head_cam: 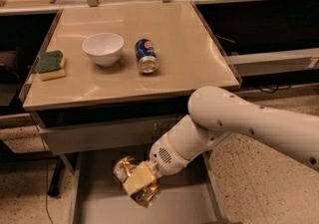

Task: Place orange can into middle drawer

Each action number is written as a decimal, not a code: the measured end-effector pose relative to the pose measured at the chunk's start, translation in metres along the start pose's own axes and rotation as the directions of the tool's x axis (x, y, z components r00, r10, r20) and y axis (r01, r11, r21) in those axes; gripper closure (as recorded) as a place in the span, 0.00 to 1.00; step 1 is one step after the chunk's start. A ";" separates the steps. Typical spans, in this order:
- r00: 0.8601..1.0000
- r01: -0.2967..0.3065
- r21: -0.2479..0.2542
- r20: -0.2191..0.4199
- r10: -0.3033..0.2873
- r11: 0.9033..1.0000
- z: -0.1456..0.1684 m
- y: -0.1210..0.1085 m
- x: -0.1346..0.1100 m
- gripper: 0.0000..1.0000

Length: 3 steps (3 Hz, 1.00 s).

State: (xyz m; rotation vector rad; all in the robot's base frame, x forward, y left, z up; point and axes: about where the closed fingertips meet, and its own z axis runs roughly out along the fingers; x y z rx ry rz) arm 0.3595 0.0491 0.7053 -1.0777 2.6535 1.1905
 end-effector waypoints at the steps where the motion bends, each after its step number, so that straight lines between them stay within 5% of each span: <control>1: 1.000 0.000 0.000 0.000 0.000 1.000 0.000 0.000 0.000 1.00; 2: 0.999 -0.030 -0.034 0.034 0.031 0.999 0.023 -0.014 0.000 1.00; 3: 0.989 -0.105 -0.045 0.098 0.109 0.993 0.051 -0.054 0.003 1.00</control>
Offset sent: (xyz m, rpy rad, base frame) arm 0.0135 0.0245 -0.0775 0.1223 0.0739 -0.1096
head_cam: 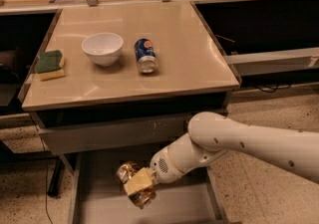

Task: Place orange can into middle drawer

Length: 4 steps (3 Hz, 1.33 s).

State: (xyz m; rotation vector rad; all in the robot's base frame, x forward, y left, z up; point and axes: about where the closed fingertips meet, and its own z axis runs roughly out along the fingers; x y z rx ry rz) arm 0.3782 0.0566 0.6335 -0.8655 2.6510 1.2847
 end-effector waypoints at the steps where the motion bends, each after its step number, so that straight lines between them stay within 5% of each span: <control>1: 0.995 -0.092 -0.018 0.041 0.092 0.996 0.029 -0.043 0.009 1.00; 3: 0.993 -0.111 -0.049 0.043 0.113 0.993 0.046 -0.053 0.011 1.00; 4: 0.987 -0.144 -0.066 0.066 0.148 0.987 0.071 -0.079 0.013 1.00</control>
Offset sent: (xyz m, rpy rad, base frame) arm 0.0080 -0.0042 -0.0384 0.0118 0.0384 -0.0656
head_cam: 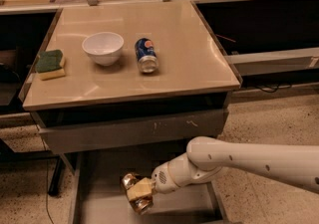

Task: Place orange can into middle drawer

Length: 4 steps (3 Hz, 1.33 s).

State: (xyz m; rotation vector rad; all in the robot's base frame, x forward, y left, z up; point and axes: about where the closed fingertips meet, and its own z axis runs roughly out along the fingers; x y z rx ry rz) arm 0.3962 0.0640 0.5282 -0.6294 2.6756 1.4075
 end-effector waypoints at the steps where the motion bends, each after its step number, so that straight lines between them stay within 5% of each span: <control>1: 0.998 -0.052 -0.002 0.022 0.052 0.999 0.017 -0.029 0.003 1.00; 3: 0.998 -0.064 0.001 0.029 0.063 0.998 0.025 -0.039 -0.001 1.00; 4: 0.993 -0.095 0.014 0.075 0.094 0.995 0.025 -0.062 -0.013 1.00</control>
Offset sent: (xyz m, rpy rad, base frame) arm 0.0062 -0.0023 -0.0259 0.0007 0.0214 -0.0388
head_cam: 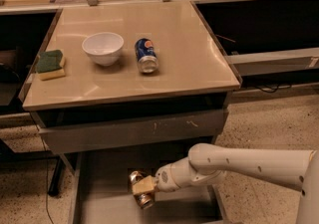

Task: Place orange can into middle drawer

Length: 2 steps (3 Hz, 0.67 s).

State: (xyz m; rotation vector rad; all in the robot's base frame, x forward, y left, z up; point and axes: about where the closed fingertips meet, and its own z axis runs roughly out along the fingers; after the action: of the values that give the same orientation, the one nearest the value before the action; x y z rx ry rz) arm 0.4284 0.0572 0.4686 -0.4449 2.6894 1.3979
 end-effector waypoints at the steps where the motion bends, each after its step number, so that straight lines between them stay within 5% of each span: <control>1: 0.999 -0.029 0.026 0.034 0.028 0.999 0.000 -0.019 -0.008 1.00; 2: 0.997 -0.066 0.069 0.046 0.063 0.995 0.006 -0.040 -0.009 1.00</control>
Offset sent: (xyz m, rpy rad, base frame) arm 0.0297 -0.0250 -0.0567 -0.1135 0.0275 -0.1419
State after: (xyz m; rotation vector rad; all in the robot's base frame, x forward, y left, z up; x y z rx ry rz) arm 0.4480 0.0426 0.4356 -0.3204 2.7304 1.3076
